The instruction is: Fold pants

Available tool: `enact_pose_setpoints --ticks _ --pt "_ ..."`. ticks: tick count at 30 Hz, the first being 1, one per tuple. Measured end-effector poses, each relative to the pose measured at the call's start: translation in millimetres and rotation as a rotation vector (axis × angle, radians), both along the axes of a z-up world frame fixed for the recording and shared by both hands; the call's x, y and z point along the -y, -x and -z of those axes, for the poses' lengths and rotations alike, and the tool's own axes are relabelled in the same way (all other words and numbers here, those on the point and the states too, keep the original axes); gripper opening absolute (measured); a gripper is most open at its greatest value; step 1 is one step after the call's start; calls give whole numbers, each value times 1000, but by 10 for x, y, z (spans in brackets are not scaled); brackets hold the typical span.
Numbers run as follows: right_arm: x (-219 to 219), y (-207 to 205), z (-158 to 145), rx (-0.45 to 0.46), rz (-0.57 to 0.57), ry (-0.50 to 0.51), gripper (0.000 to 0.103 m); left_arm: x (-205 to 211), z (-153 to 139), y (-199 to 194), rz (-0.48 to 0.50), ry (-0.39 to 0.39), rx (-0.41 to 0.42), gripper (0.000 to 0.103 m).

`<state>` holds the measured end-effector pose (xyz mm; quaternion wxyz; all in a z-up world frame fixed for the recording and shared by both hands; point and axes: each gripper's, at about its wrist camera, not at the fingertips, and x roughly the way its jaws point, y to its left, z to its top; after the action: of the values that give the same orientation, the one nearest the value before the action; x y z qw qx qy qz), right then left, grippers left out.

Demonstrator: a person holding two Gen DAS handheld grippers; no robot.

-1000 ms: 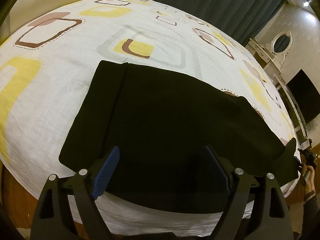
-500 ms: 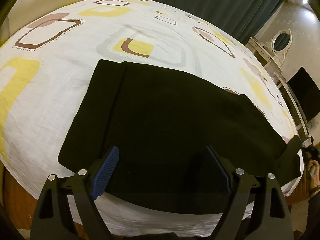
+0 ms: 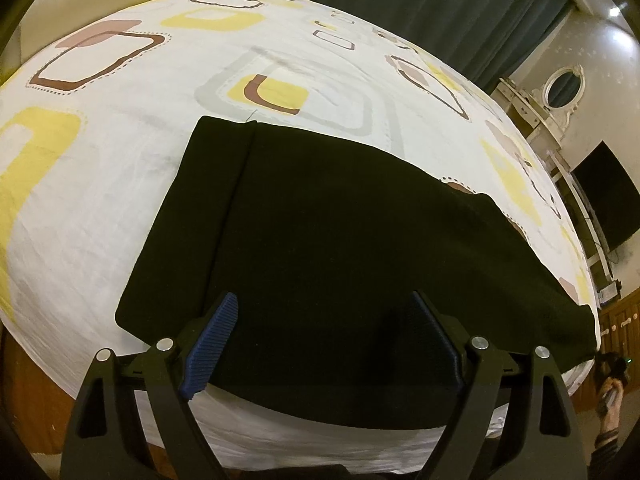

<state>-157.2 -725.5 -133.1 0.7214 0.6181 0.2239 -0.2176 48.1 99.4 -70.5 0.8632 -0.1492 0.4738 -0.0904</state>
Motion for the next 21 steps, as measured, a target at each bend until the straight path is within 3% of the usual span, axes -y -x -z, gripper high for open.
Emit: enact_pose_setpoints --ticks 3,10,15,19,21 --pt "-37 33 17 6 11 20 3 5 2 3 7 -9 1 86" --pt "-101 49 -369 -28 9 153 3 22 6 6 16 -25 2 86" --pt "-68 111 -130 -97 -43 106 3 29 7 9 20 -30 5 86" --pt "-39 154 -335 -172 -30 195 10 51 10 17 28 -46 9 86" --pt "-7 85 -543 -192 -33 280 20 58 14 19 26 -50 9 86"
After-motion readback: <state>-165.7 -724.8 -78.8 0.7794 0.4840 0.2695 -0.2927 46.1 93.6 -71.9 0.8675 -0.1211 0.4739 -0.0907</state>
